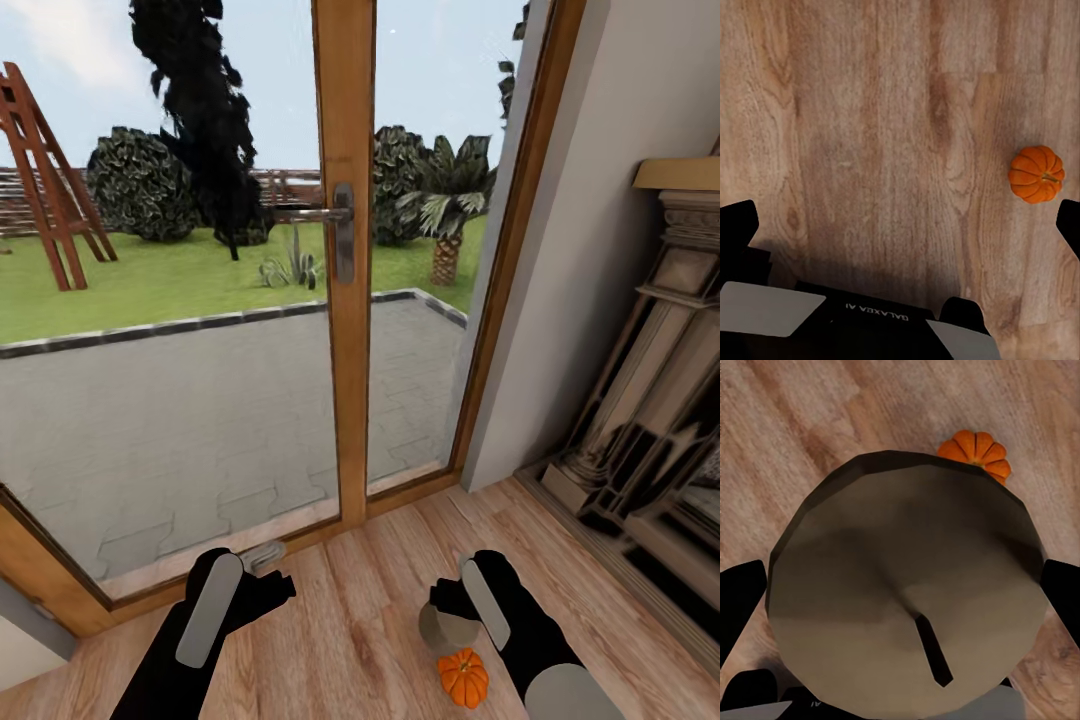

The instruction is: Place each of the two pumpkins and all three candles from the living room inside a cabinet in the living room (use any cabinet), then make sure every cabinet is closed, and position the cauldron so it is next to a table in the living room.

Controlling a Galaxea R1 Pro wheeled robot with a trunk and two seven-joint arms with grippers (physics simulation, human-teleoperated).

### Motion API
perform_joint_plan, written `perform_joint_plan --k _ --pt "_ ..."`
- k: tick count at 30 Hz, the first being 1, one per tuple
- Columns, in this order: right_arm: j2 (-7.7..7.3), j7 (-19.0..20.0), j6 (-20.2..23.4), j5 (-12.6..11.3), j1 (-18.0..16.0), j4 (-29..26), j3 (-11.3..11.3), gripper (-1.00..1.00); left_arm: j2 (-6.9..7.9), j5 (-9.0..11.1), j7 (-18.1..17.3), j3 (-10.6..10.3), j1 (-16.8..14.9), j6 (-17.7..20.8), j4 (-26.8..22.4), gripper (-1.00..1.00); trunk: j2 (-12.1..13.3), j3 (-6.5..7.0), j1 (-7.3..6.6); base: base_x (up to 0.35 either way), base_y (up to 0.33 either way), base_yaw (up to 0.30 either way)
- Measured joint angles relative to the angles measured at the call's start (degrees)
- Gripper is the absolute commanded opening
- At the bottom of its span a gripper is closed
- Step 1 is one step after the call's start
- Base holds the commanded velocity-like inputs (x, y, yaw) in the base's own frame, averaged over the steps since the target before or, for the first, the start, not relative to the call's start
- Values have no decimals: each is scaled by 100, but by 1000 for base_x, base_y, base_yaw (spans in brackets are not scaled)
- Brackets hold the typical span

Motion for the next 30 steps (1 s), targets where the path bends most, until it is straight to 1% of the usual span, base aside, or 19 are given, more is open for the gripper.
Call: perform_joint_plan --k 20,30 --pt "-1 0 -1 9 0 -2 0 -100 -2 2 1 -4 0 0 1 100 0 0 0 0 0 0" --pt "-5 -8 -1 15 0 -5 0 -100 -2 2 1 -4 -1 0 1 100 400 179 -219 0 0 0"
